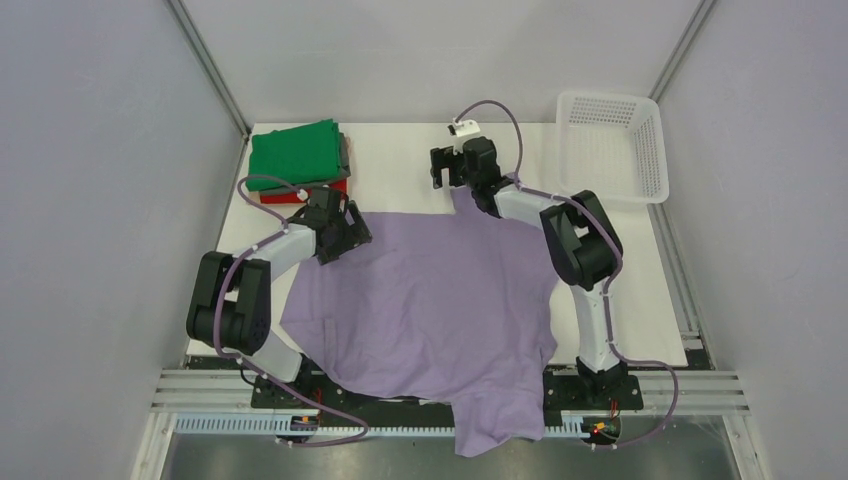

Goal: Fold and stack the t-shirts
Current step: Flatten out the tshirt

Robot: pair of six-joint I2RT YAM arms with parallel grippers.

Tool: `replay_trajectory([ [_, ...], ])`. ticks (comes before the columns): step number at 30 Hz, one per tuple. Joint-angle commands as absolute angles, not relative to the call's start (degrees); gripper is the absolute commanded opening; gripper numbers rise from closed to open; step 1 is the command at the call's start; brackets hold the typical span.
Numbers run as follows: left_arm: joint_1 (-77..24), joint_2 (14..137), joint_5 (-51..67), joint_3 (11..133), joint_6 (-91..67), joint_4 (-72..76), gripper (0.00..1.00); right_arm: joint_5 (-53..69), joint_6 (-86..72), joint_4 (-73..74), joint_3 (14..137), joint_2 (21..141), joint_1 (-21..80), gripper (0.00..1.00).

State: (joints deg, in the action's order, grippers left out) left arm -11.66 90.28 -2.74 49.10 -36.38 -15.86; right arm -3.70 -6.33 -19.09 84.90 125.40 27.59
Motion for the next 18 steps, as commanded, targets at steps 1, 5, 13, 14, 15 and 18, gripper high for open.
replay_trajectory([
  [1, -11.78, 88.12, -2.50, 48.25, -35.21, -14.40, 1.00, -3.06, -2.37, -17.98, 82.66, 117.25, 27.43, 0.98],
  [5, -11.87, 86.49, -2.12, 46.56, -35.88, -13.93, 1.00, -4.44, -3.48, -11.57, 78.10, 111.68, 27.43, 0.98],
  [13, -12.67, 83.92, -1.21, 44.84, -35.86, -14.16, 1.00, -5.79, -9.97, -1.63, 56.53, 95.99, 27.61, 0.98],
  [14, -13.31, 83.94, -1.30, 44.87, -36.02, -14.07, 1.00, -6.65, -10.60, -0.64, 54.70, 94.75, 27.69, 0.98],
  [15, -13.96, 84.10, -1.40, 44.98, -36.11, -13.89, 1.00, -7.35, -11.24, -0.14, 52.66, 93.34, 27.72, 0.98],
  [18, -15.23, 85.92, -1.71, 45.95, -36.18, -13.54, 1.00, -9.19, -10.87, 1.38, 50.03, 92.00, 27.78, 0.98],
])
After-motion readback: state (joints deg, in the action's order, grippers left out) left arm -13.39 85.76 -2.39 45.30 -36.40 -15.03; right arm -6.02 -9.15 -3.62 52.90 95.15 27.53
